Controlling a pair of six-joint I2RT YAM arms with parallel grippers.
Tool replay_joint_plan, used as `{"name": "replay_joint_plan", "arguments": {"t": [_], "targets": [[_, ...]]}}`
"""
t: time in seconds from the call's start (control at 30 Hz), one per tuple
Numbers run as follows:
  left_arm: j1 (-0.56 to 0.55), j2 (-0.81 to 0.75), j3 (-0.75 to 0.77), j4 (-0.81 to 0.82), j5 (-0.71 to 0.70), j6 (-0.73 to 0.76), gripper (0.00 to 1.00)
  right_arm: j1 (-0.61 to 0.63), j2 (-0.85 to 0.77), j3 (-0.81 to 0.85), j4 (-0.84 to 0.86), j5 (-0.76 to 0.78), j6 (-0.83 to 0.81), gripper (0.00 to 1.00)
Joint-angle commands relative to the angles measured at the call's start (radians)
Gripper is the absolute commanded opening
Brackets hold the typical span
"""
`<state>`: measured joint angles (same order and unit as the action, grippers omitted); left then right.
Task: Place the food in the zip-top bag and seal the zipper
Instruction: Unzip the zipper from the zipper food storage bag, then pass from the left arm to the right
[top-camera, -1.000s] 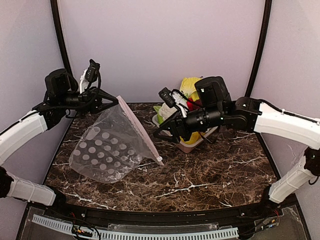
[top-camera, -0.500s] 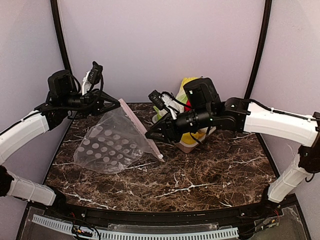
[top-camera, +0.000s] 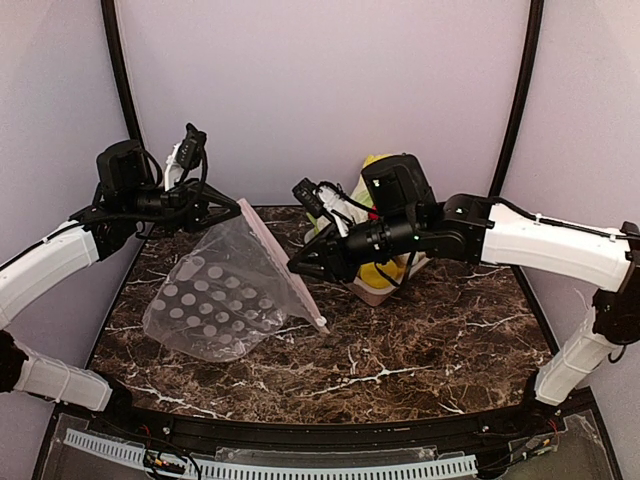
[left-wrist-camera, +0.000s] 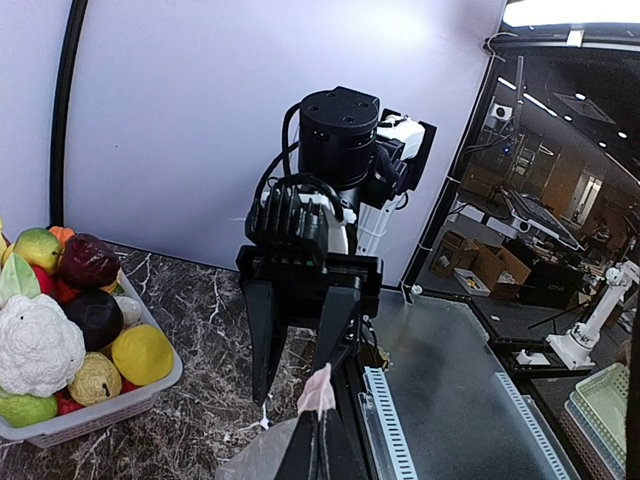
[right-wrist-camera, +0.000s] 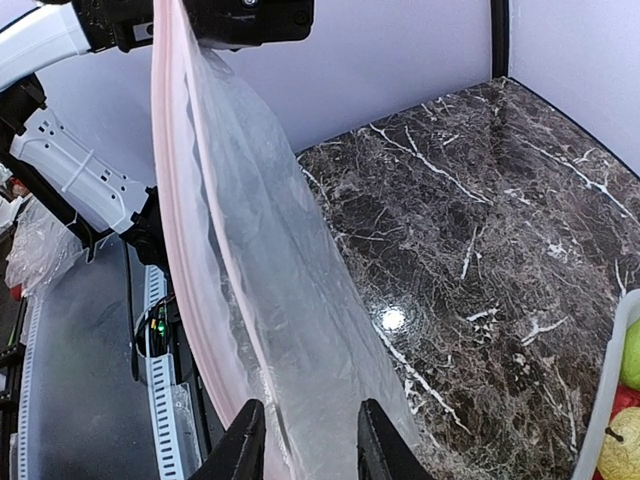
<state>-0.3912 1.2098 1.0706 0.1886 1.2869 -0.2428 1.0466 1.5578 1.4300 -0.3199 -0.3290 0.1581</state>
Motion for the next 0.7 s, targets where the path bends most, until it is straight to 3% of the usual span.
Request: {"name": "replay_joint_plan", "arguments": {"t": [0.0, 0.2, 0.4, 0.47, 0.5, 0.63, 0.67], "targets": [[-0.008, 0.002, -0.011, 0.013, 0.022, -0.003, 0.01, 0.007, 0.031, 0.045, 0.025, -0.05, -0.012, 0.3], [-0.009, 0.007, -0.013, 0.017, 0.024, -0.007, 0.01, 0.006, 0.056, 0.07, 0.018, -0.077, -0.019, 0.25], [-0.011, 0.019, -0.011, 0.02, 0.023, -0.015, 0.01, 0.008, 0.083, 0.097, 0.023, -0.114, -0.004, 0.0], [-0.01, 0.02, -0.008, 0.012, 0.007, -0.011, 0.02, 0.009, 0.084, 0.097, 0.028, -0.119, 0.01, 0.0], [-0.009, 0.018, 0.003, -0.021, -0.022, -0.002, 0.06, 0.009, 0.082, 0.096, 0.024, -0.105, 0.018, 0.0], [-0.003, -0.007, 0.06, -0.215, -0.219, 0.154, 0.53, -0.004, 0.058, 0.076, 0.002, -0.016, 0.066, 0.0], [0.0, -0.013, 0.068, -0.238, -0.263, 0.169, 0.59, -0.009, 0.049, 0.066, 0.003, -0.001, 0.083, 0.0]]}}
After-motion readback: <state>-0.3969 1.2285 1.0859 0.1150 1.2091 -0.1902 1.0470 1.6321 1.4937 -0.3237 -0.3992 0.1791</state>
